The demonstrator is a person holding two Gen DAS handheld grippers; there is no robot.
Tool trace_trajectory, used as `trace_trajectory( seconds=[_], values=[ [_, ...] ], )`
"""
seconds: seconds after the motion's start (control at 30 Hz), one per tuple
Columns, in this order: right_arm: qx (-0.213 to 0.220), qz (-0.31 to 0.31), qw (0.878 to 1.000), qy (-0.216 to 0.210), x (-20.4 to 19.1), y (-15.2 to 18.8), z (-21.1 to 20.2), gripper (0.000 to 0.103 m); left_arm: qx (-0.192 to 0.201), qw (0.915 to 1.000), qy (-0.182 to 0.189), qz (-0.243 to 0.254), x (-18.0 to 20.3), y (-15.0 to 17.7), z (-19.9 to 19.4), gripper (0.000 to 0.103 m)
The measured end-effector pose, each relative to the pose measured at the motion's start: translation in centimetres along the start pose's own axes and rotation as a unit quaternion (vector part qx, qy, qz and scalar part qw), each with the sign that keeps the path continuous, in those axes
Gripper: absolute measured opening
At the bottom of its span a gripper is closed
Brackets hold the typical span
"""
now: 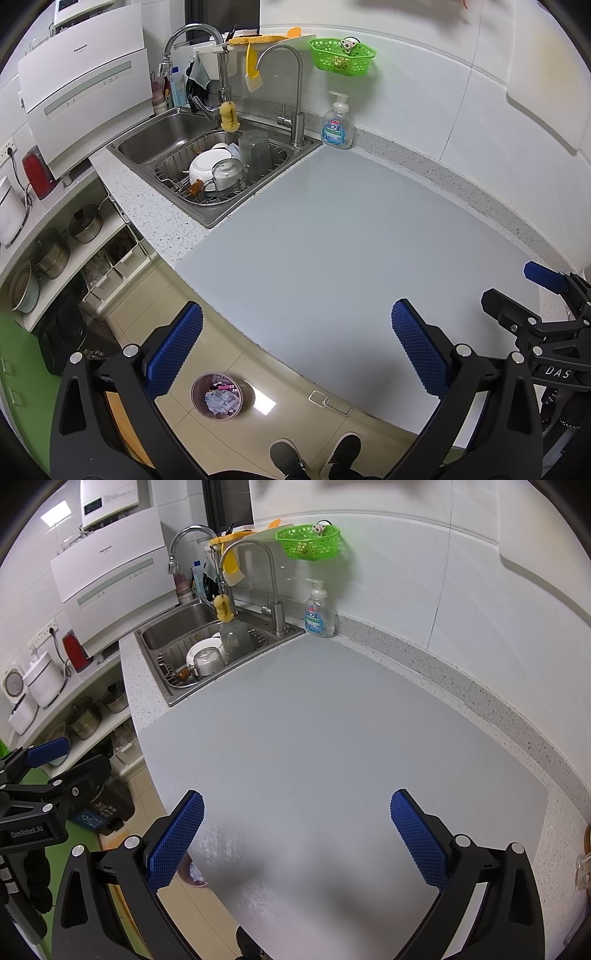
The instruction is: Collect trash
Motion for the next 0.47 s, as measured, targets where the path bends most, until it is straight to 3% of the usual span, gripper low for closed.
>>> trace_trajectory(
  seconds=[0.3,0.47],
  values=[
    [0.000,0.000,1.000,0.000,0.00,0.04,-0.02,0.097,-0.011,0.9998,0.006,-0.013,-0.09,-0.13,0.43,0.100],
    [-0.001,0.000,1.000,0.000,-0.01,0.22,-0.03,0.097,-0.005,0.9998,-0.015,-0.011,-0.36,-0.37,0.52,0.100]
  ],
)
Point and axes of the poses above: each gripper's, at about its wrist camera, not at the fingertips, and z roughly the way its jaws point, x to its right, y to its underside, the point moved 8 cm from there along z, roughly the way its jaws point
